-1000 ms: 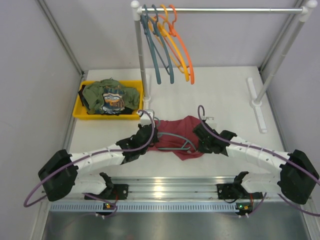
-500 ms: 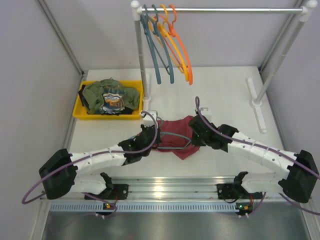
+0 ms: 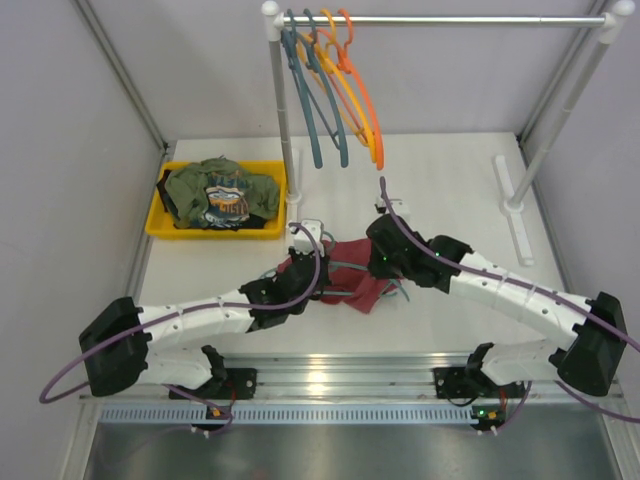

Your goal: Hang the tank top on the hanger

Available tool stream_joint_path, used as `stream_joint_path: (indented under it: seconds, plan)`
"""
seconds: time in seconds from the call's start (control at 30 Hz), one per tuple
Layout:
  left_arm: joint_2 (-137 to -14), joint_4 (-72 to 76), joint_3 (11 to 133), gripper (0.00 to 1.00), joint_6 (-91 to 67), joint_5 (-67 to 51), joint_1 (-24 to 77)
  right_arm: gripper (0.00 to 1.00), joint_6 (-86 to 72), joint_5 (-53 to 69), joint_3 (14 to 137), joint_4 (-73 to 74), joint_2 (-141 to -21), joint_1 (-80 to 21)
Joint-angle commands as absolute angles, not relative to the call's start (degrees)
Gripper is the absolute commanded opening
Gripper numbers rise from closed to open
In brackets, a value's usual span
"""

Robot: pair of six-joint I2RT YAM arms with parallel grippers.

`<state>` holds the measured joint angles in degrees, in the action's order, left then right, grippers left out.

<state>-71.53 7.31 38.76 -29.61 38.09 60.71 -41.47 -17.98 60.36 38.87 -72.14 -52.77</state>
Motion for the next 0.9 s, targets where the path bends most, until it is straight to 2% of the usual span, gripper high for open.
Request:
stream_joint_path:
  seconds: [0.0,0.1,0.3,0.4,0.43,0.63,0.77,0.87]
  plan:
    - [-71.1,8.79,41.92,0.0,-28.65,39.73,61.7,0.0,-39.99,-17.4,64.68,37.18,-72.51,-53.88]
    - [-71.19,8.09,43.15,0.0,-28.13,40.25,62.67,0.0,-39.64,-16.36,64.95,36.83,-72.16,-53.88]
    - [-70.93,6.68,45.17,0.0,-27.07,39.73,63.81,0.09,-37.27,-13.46,62.41,31.65,-68.12,-53.88]
    - [-70.23,5.8,45.79,0.0,-26.81,39.11,63.9,0.17,-35.43,-11.96,60.82,28.83,-64.61,-53.79]
    - [-70.05,5.28,46.23,0.0,-26.81,39.02,63.98,0.23,-34.81,-11.95,60.56,28.65,-63.73,-53.79]
    - [-67.33,1.5,48.33,0.0,-25.76,37.45,64.34,0.47,-26.99,-8.89,56.08,26.19,-51.79,-53.27]
    - [-65.31,-1.39,50.18,0.0,-24.44,35.87,64.34,0.48,-23.12,-2.91,52.57,26.54,-48.96,-51.86]
    - [-64.78,-2.63,51.68,0.0,-23.47,33.85,64.42,0.54,-20.92,-0.27,50.81,25.93,-47.9,-51.86]
